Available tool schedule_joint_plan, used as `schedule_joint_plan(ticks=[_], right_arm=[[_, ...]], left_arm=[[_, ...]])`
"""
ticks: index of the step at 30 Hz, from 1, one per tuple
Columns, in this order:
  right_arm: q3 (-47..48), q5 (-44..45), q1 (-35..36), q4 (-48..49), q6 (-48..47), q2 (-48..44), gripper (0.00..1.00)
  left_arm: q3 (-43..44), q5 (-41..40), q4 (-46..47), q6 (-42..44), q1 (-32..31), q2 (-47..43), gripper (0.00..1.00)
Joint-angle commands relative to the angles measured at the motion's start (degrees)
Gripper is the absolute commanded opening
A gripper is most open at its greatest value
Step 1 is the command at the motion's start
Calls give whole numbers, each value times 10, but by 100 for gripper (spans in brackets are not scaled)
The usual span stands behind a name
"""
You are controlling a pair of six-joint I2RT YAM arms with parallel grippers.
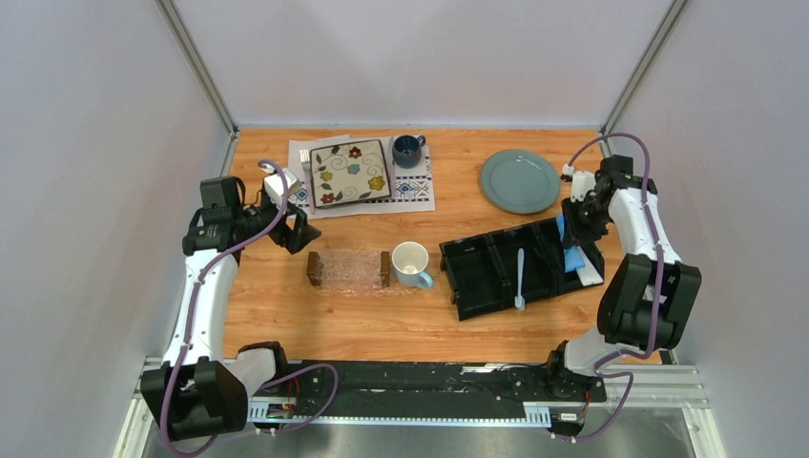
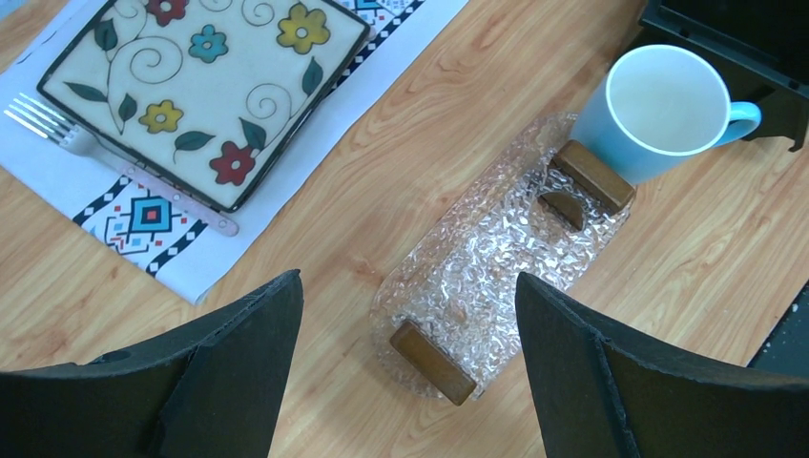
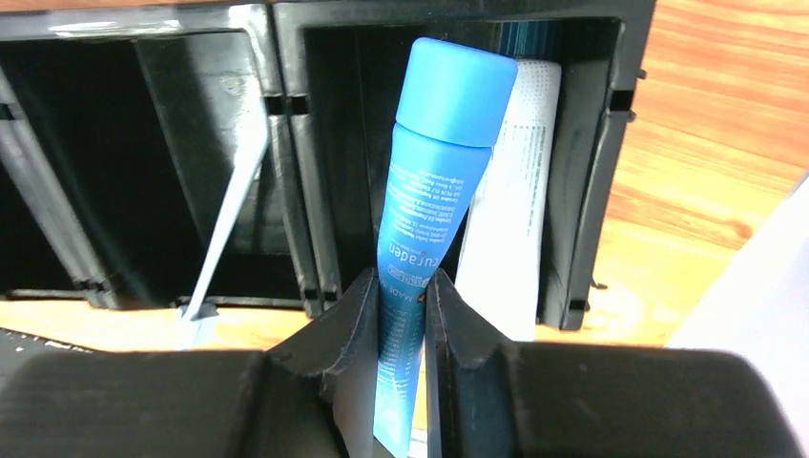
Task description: Prepare toiletry sets of a toothbrush and toothpaste on the tray
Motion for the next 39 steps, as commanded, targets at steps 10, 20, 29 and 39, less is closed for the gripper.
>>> schedule_joint_plan(ticks=[10,20,29,39], right_arm=[[172,-119,107,-176,-17,-80,11],[263,-186,299,-202,26,-36,12],[321,-236,396,-211,27,35,12],[365,-275,443,-240,-4,88,12]], left_arm=[[32,-51,41,23,-157,-62,96],[86,-116,43,65,-291,-52,96],[116,-187,60,83,-388,-30,96],[149,-248,47,143,-485,18,96]])
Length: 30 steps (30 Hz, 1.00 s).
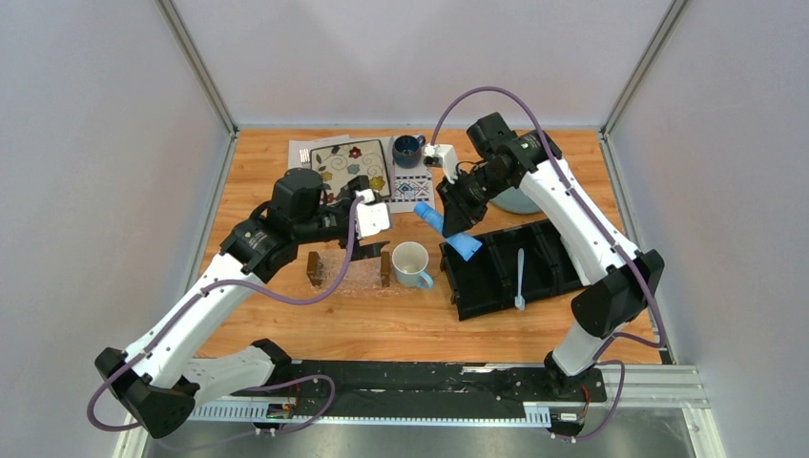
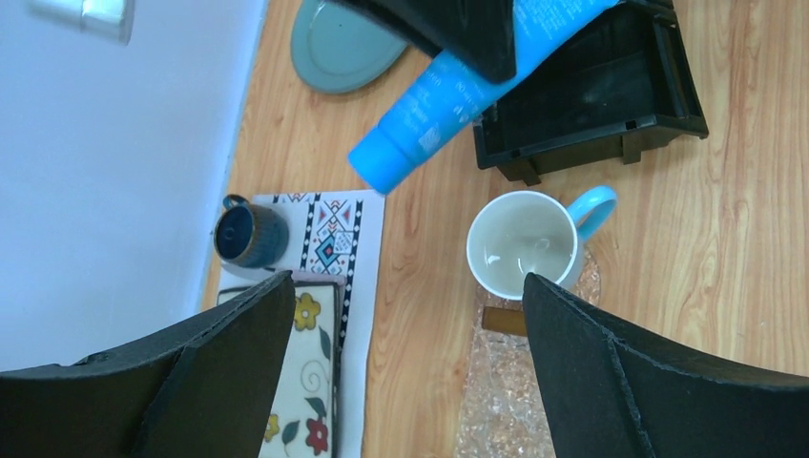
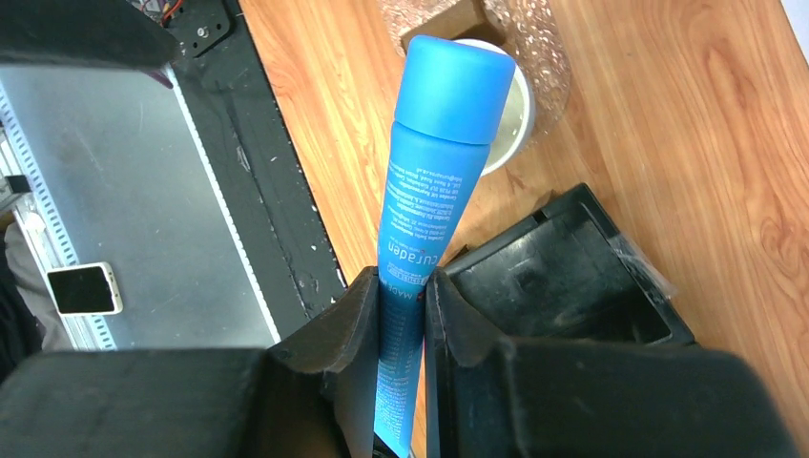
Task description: Prepare toiletry sets of a toothbrush and toothpaste on the tray
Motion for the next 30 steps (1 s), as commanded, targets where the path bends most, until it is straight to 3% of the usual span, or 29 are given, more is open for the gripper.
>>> schedule_joint_plan(ticks=[1,11,23,30], right_arm=[[42,-47,11,-63,-24,14,12],[50,-86,23,-89,-50,29,12],[42,-123,24,-103,-69,34,12],[37,-139,25,-104,-67,37,13]], left_arm=[[29,-44,5,65,-36,21,96],[59,-123,-7,152,-101,88,96],[37,-171,25,207,-116,117,93],[18,-169,39,212,-123,123,70]])
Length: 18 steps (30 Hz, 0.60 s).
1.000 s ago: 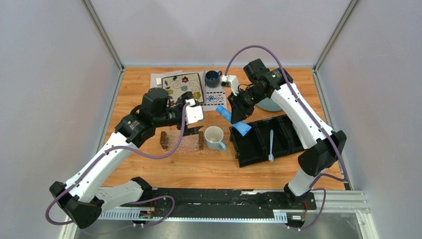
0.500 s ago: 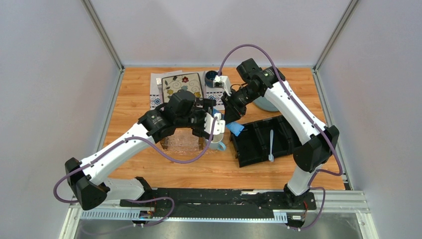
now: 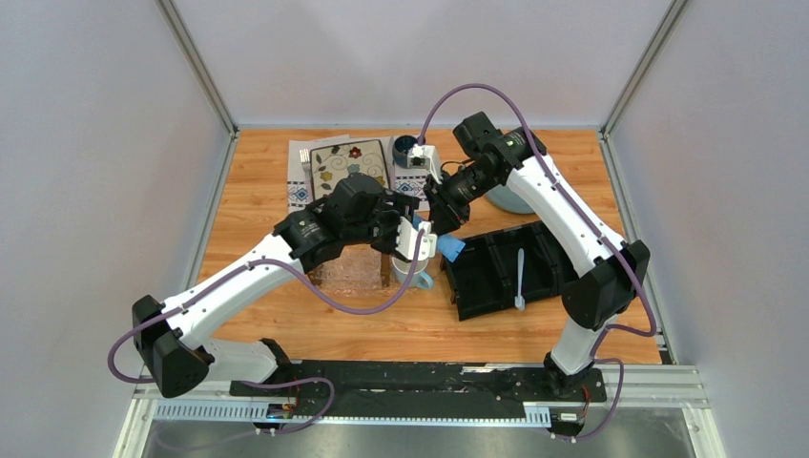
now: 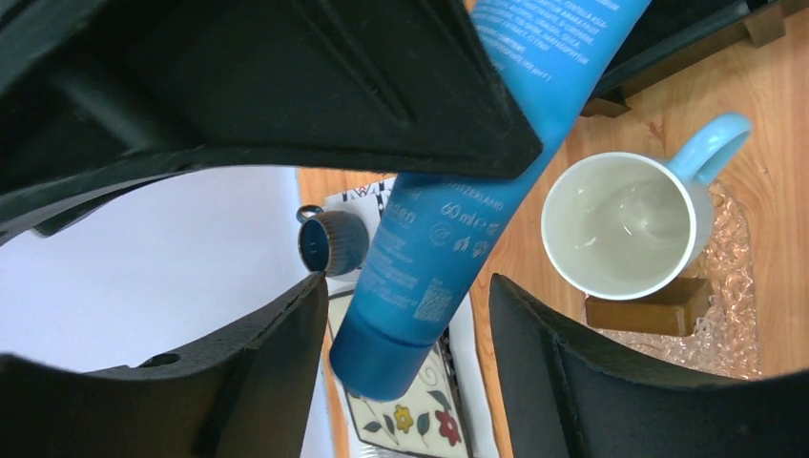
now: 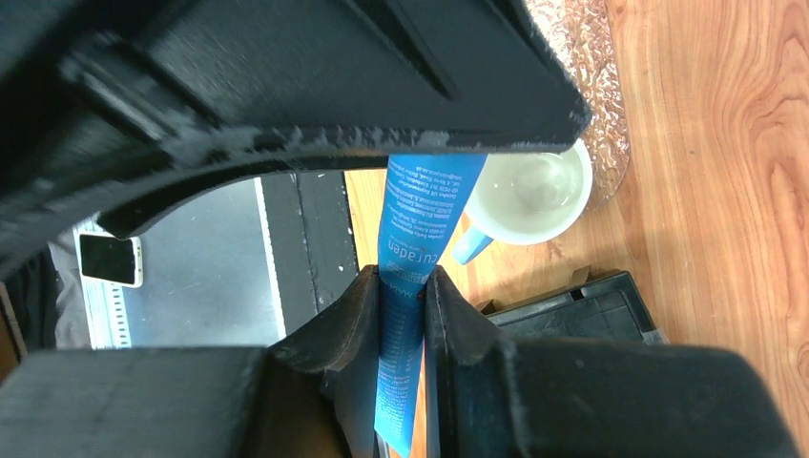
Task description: Prepare toiletry sets of a toothbrush and toothpaste on the tray
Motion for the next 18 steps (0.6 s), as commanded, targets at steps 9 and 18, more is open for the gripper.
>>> schedule_joint_plan(ticks=[9,18], right_arm=[[10,-31,4,-102,-4,-2,14],[44,13,2,-101,21,-7,49]], left_arm=[[-32,-11,24,17,-19,-2,25],[-53,-18,24,-32,-19,-31,0]])
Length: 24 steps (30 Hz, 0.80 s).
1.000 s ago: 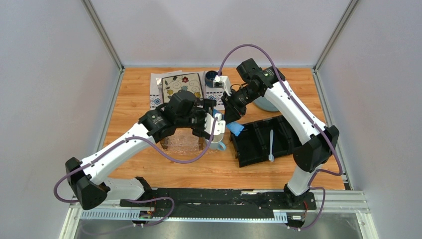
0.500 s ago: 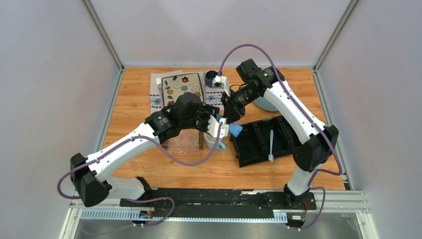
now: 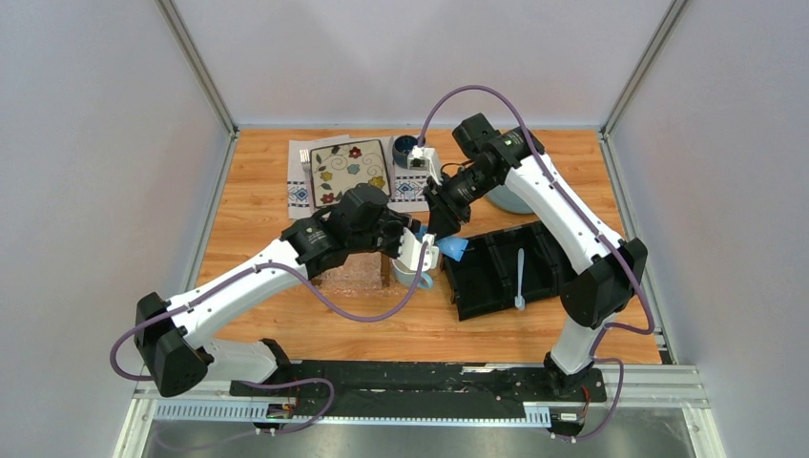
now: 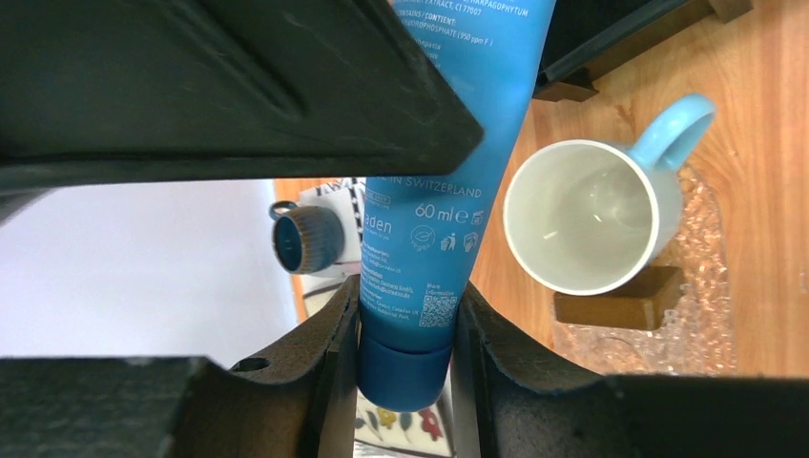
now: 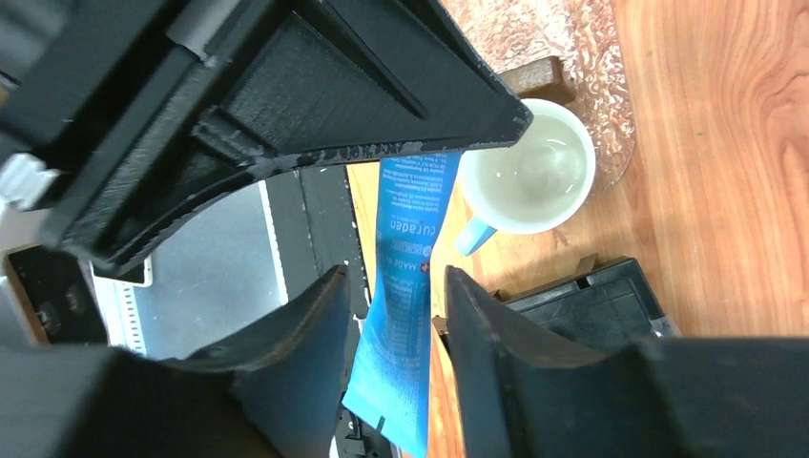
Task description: Prepare toiletry sets of a toothbrush and toothpaste on the tray
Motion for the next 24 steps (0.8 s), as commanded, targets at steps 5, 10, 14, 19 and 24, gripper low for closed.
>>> schedule_joint_plan(ticks=[5,10,14,19,24], right_arm=[[85,36,-24,-72,40,-29,64],[81,38,-65,-7,107,-56,68],[64,25,-93,26,149,-71,69],[48,-16,-103,50,175,-73,70],[43,-62,-107,93,215,-71,70]], left_arm=[[-51,-15,61,-107,3,-62,0],[-75,-69,137,-175,15,-97,0],[-84,-136,182,-202,15,-110,0],[-85,-200,220,-201,15,-114,0],[-81,-226,230,-212,15,-109,0]])
